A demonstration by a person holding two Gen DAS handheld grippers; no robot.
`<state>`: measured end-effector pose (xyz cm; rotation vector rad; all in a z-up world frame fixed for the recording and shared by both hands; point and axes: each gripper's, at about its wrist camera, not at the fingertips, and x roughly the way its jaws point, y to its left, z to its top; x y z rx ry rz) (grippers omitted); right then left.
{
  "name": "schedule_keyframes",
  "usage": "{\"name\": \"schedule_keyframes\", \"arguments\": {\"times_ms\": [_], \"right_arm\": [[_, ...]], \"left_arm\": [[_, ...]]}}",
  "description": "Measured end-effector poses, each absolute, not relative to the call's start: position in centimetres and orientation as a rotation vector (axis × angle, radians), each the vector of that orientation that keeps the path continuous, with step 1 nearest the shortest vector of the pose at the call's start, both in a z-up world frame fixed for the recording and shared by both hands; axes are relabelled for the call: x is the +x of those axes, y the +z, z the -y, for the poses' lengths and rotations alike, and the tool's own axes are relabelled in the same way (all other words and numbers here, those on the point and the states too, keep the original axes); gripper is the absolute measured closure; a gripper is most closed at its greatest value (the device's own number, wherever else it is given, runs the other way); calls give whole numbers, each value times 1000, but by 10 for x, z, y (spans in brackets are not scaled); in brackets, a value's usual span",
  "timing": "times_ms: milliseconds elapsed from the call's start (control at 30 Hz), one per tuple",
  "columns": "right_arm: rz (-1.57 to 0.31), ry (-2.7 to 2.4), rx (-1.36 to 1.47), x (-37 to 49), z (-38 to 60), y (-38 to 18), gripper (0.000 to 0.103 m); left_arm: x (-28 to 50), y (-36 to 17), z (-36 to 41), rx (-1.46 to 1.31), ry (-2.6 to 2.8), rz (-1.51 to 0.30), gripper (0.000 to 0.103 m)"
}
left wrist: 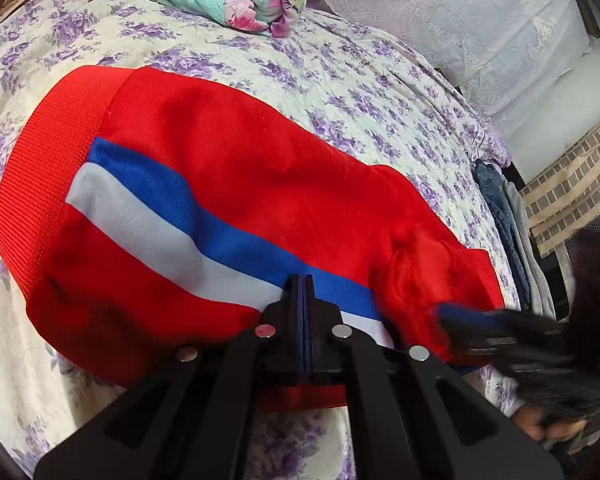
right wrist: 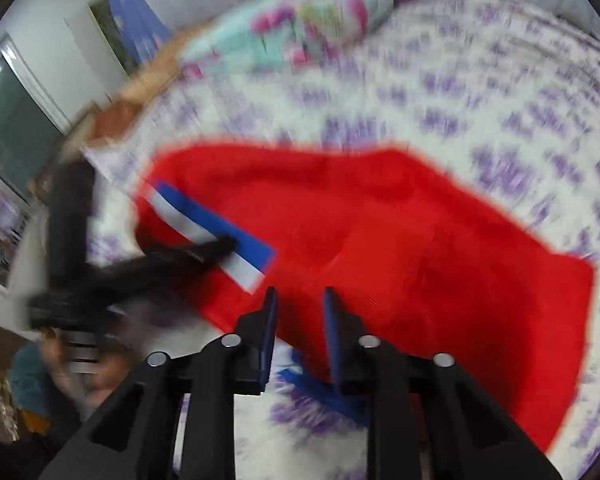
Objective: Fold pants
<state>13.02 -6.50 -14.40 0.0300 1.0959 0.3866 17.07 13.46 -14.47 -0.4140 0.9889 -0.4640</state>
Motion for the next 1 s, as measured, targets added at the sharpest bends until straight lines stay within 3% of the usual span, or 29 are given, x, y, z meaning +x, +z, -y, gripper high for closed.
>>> {"name": "schedule_keyframes", "arguments": {"times_ms": [67, 133, 267, 333, 367, 400, 733, 1000], "right_arm": [[-1078, 392, 47, 130, 63, -147, 95], [-1078, 401, 58, 127, 63, -136, 90], [-980, 426, 120, 102, 85, -95, 89], [-917, 407, 133, 87, 103, -79, 80], [-887, 389, 151, 78, 115, -72, 76], [-863, 376, 171, 70, 126, -68, 74], [-841, 438, 270, 44, 164, -72, 74], [-803, 420, 304, 16, 188, -70, 74]], "left_arm": [[171, -144, -134, -407, -461, -988, 102], [169, -142, -134, -404, -463, -983, 102], [154, -125, -139, -373, -481, -956, 101], [133, -107, -152, -375, -478, -912, 78], [123, -99, -163, -411, -477, -895, 45], [117, -95, -172, -444, -466, -881, 27], [98, -134, -212, -752, -380, -1007, 26], [148, -146, -192, -738, -293, -991, 26]]}}
